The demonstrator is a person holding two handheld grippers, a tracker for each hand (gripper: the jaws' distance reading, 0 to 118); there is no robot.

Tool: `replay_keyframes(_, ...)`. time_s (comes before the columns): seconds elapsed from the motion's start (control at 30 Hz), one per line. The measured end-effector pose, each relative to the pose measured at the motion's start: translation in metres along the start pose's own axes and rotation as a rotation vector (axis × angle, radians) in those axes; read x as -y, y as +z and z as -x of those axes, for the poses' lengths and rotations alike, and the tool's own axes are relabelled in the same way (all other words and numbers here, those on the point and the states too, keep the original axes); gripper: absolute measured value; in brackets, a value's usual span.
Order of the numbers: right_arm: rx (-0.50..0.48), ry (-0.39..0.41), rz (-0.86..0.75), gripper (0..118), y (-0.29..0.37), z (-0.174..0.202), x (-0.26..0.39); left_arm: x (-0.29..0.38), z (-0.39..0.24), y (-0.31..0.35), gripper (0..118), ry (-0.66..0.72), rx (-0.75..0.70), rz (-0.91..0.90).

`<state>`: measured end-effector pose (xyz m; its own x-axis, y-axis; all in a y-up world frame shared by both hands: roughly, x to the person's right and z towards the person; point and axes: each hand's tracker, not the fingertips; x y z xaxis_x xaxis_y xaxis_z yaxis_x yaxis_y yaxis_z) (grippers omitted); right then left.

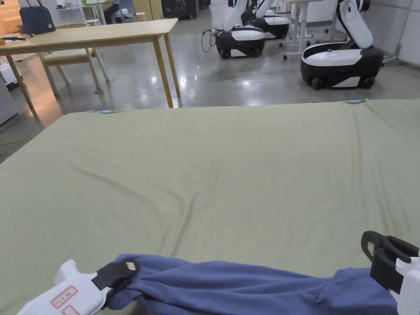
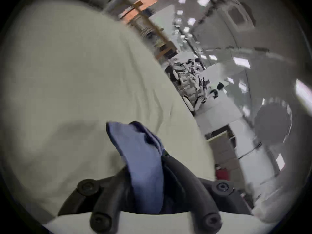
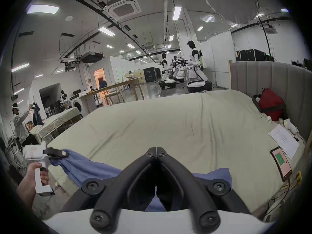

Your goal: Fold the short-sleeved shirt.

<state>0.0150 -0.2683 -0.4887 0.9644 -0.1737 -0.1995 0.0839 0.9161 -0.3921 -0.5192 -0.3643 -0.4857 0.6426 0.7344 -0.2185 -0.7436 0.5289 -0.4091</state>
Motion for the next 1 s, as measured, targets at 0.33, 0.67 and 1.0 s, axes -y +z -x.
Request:
replay_keyframes(0.33,-0.016,0.026,0.004,1,0.011,-0.006,0.004,0.130,-0.199,-0.035,5,-1.079,0.014,0.184)
replay_keyframes(0.67,-0.012,0.006,0.066,1,0.013,-0.031,0.016,0.173,-0.206,-0.083,102,-0.921,0.011,0.320)
replay_keyframes(1.0,-0.024,0.017,0.125,1,-0.002,-0.035,0.019,0.114,-0.155,-0.070,30,-0.525,-0.101,0.307)
